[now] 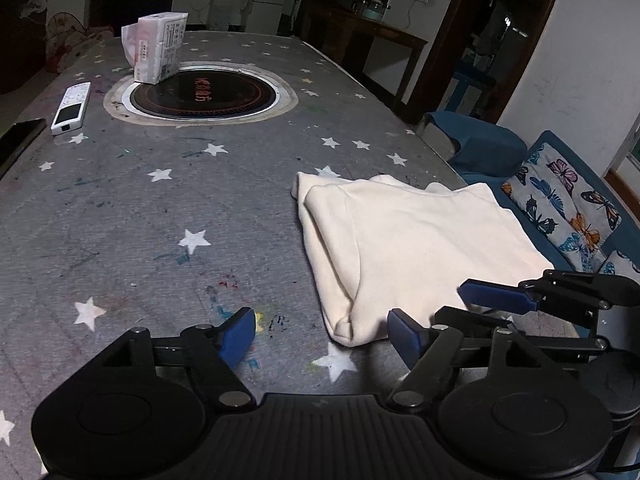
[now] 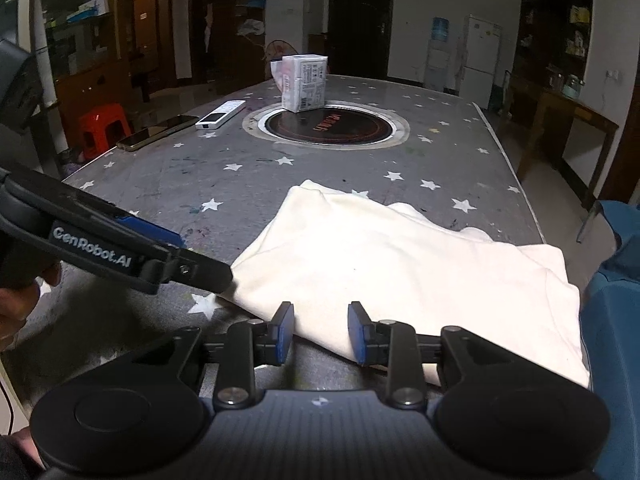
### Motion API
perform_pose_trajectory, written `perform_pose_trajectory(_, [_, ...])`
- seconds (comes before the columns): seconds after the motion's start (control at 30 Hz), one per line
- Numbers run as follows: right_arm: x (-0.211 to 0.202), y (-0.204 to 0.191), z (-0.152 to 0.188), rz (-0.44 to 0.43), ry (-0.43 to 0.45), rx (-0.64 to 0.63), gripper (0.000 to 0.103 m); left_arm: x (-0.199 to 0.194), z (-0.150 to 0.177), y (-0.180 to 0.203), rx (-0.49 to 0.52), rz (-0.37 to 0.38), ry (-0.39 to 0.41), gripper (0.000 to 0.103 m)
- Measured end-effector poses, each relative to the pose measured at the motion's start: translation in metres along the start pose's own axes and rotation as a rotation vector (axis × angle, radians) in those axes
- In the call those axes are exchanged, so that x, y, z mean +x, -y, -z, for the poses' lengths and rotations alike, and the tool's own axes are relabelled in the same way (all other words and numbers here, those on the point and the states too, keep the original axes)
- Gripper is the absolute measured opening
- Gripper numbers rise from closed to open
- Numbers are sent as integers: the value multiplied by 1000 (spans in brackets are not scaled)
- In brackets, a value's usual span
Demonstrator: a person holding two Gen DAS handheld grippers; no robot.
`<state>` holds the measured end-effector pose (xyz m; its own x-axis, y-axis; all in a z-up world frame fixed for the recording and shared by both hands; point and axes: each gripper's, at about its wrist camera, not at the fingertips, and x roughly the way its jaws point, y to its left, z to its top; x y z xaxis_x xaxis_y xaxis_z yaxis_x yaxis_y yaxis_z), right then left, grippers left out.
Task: Fold clothes
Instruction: 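Withdraw both open grippers back from the folded shirt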
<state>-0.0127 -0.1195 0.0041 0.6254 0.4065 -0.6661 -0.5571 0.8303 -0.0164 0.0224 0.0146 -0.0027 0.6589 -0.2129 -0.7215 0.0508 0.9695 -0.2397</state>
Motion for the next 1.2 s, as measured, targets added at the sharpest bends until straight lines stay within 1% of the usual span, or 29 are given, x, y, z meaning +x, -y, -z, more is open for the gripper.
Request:
perform_pose_trajectory(0.07, [0,-1,0,5,0,12,32,-2,1,1,5,-8,5,81])
perform_pose_trajectory(0.13, [-1,-3,0,10,0,24,37,-5,2,1,8,-15,11,87])
perform_pose_trajectory(0.27, [-2,-5,5,24,-3,45,39,-9,6,0,10,-23,21,90])
perform_pose_trajectory(0.33, [-4,-5,9,28,-6,59,42,-10,8,0,14,-27,23,92])
perform_pose_trajectory(0.47, [-7,-8,14,34,-11,60,44,-12,12,-1,6,-32,23,95])
perform_pose_trajectory(0.53, [-9,-8,15,38,-8,62,48,-14,13,0,7,-32,27,96])
perform_pose_trajectory(0.6, [-11,-8,16,43,-4,67,50,-16,14,1,9,-33,32,98])
perform_pose_trajectory(0.67, [-13,-9,16,52,-1,76,54,-18,16,3,20,-40,37,99])
perform_pose_trajectory(0.8, [-16,-9,18,71,3,89,56,-22,18,8,33,-50,50,103])
perform_pose_trajectory(0.87, [-18,-9,20,76,5,92,60,-23,19,9,35,-52,56,103])
perform_pose_trajectory(0.97, [-20,-9,22,84,7,98,64,-25,22,13,40,-54,58,103])
perform_pose_trajectory(1.03, [-22,-8,23,90,7,106,68,-26,24,15,48,-59,59,103])
perform_pose_trajectory(1.13, [-22,-7,25,105,7,127,70,-25,28,19,62,-77,59,103])
perform_pose_trajectory(1.2, [-23,-5,26,114,9,137,74,-26,29,21,75,-92,62,103])
